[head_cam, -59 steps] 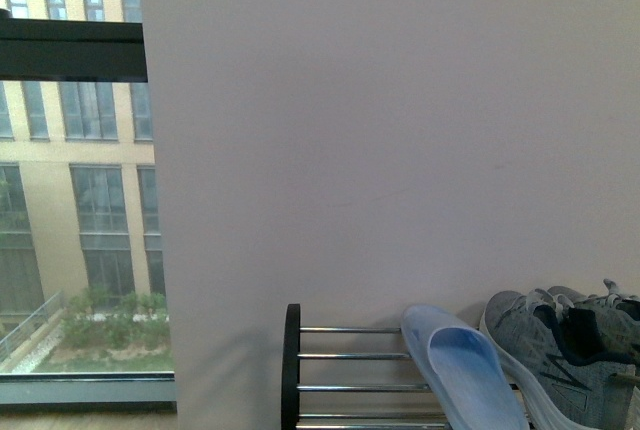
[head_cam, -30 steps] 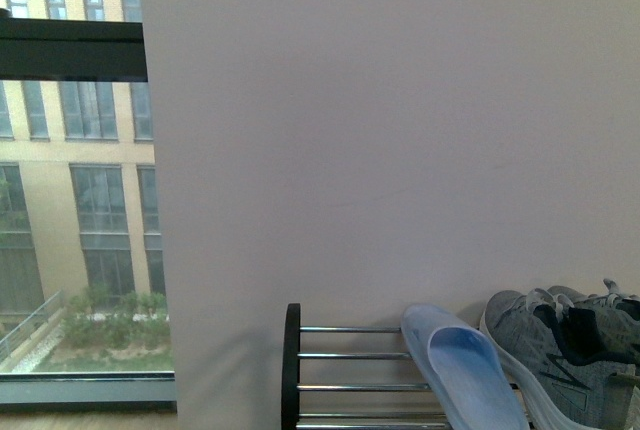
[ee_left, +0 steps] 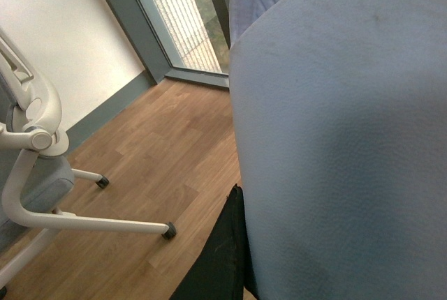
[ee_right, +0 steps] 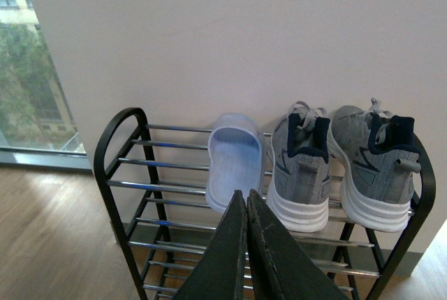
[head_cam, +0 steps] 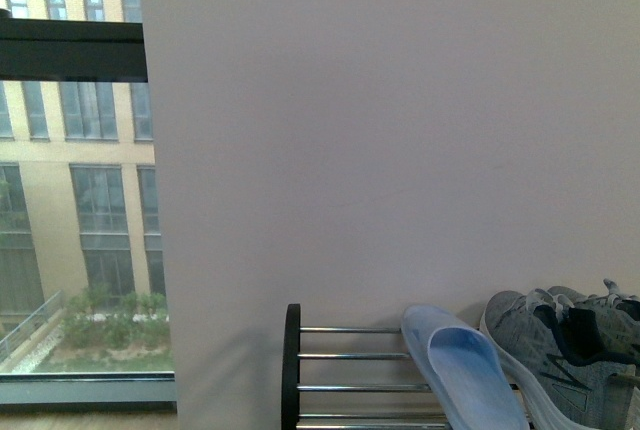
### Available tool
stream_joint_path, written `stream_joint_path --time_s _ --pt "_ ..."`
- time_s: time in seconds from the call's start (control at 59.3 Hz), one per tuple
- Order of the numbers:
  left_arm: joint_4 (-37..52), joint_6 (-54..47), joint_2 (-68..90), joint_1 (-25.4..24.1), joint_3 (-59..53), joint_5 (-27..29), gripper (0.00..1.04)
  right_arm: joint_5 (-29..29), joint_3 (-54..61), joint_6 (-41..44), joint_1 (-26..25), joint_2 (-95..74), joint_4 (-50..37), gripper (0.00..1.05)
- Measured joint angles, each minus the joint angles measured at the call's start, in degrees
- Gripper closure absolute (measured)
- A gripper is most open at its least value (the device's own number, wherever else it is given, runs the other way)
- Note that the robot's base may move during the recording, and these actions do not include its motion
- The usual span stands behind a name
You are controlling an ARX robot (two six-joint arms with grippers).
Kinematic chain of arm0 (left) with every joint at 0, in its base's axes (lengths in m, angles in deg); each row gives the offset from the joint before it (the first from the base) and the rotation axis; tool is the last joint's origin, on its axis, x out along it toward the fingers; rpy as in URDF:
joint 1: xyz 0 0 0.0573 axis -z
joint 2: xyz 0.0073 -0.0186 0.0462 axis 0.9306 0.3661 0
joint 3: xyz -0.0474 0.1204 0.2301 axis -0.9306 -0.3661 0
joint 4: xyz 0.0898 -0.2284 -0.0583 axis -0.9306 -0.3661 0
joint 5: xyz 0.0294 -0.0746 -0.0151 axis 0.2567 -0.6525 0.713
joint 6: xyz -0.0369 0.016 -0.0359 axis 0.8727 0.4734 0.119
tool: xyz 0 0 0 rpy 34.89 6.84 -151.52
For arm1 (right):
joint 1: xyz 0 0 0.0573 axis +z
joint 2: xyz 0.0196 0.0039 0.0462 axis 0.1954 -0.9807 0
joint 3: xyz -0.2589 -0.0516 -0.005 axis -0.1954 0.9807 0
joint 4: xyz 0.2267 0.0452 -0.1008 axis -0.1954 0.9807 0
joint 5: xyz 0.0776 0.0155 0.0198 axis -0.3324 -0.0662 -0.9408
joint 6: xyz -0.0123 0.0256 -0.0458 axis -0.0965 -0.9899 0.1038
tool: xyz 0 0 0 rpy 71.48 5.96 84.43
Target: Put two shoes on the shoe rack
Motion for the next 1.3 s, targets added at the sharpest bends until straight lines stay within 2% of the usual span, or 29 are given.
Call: stream_joint_path --time_s 0.641,0.725,0.961,1.299 --pt "0.00 0.00 0.00 0.00 0.00 0.00 1.03 0.00 0.00 0.00 0.00 10.80 10.71 1.03" --pt "0.00 0.02 0.00 0.00 0.00 0.00 1.03 0.11 -0.02 0.02 0.00 17.46 19.23 1.03" --pt "0.00 0.00 0.00 0.00 0.00 0.00 1.03 0.02 -0.02 0.00 0.00 20.06 20.35 1.03" --pt "0.00 0.02 0.00 0.00 0.00 0.04 1.03 -0.09 -0.02 0.04 0.00 20.17 20.35 0.46"
